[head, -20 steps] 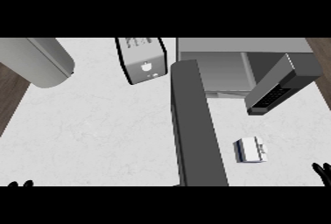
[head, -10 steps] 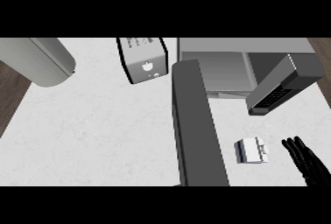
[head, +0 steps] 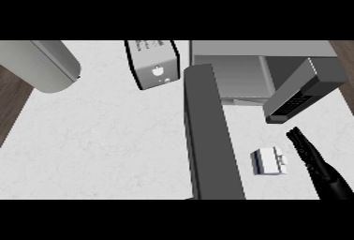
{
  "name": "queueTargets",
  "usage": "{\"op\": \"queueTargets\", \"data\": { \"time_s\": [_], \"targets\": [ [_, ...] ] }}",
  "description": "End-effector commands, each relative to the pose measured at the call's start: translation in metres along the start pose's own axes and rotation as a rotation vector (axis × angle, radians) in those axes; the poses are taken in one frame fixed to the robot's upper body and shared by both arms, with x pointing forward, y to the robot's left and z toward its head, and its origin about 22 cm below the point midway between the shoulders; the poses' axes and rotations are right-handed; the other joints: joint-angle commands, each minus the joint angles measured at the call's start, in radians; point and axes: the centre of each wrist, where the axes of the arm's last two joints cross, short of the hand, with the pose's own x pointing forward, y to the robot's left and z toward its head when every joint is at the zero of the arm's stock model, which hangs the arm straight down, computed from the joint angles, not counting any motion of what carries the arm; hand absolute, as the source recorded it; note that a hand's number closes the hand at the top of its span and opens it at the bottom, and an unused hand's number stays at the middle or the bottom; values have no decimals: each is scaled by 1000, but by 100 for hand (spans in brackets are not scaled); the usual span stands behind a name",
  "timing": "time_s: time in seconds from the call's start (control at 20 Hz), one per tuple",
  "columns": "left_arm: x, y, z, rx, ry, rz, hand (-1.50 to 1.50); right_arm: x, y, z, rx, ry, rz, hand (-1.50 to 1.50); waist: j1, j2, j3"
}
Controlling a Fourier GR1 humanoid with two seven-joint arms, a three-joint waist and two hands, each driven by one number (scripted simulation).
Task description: Pick up the milk, place it into the microwave and close the microwave
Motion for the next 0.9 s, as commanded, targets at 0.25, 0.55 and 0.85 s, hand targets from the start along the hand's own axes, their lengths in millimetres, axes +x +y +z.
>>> {"op": "queueTargets", "data": {
  "time_s": [0.25,0.55,0.85],
  "targets": [
    [4,13,18,-2,6,-5,-150,-55,-4,-5,-31,59,73,-150,3,0,0],
    [6,15,10,1,-2,13,-150,-83,-17,-12,-5,53,12,-150,-1,3,1],
    [18,15,33,7,15,3,-150,-99,-3,8,78,108,22,-150,5,-1,0]
  ]
}}
